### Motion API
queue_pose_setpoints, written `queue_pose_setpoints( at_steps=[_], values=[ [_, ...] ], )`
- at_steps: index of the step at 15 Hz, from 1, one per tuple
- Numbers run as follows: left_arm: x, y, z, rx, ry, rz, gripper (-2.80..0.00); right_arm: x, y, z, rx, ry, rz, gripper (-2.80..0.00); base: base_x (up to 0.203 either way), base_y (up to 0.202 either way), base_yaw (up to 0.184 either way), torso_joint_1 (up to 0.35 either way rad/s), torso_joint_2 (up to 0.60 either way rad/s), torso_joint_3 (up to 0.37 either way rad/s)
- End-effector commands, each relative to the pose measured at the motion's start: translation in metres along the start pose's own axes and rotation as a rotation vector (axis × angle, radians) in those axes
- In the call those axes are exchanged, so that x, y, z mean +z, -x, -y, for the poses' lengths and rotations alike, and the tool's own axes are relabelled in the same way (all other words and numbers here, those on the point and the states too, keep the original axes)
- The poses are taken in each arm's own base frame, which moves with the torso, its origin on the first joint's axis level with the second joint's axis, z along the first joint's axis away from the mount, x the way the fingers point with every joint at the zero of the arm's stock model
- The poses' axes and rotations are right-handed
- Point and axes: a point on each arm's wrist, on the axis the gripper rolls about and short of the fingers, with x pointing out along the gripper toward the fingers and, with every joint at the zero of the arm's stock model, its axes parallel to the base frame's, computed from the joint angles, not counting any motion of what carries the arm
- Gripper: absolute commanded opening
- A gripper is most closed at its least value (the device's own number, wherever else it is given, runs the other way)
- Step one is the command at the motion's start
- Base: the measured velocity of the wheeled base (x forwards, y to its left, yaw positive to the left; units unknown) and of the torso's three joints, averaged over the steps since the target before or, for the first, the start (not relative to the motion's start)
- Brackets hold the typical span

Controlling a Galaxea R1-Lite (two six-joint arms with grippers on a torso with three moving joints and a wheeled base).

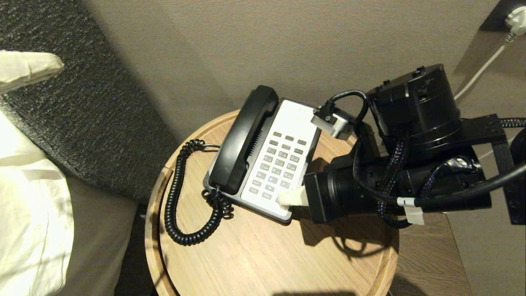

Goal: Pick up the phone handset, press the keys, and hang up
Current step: End the call using the dial pad

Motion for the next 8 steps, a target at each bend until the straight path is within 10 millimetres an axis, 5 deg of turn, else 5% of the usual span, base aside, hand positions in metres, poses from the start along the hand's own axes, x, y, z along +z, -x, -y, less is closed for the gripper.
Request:
queue_pose_setpoints(
  at_steps=[1,8],
  values=[
    [0.0001,0.0006,-0.0002,0.002,0.003,0.001,-2.8,-0.002,-0.0033,0.0013,-0.004,-0.004,-0.012,-2.8,0.0,0.0,0.0,0.0,0.0,0.0],
    [0.0002,0.0025,-0.0008,0.001,0.015,0.003,-2.8,-0.0027,-0.0071,0.0025,-0.009,0.001,-0.016,-2.8,0.0,0.0,0.0,0.0,0.0,0.0]
  ],
)
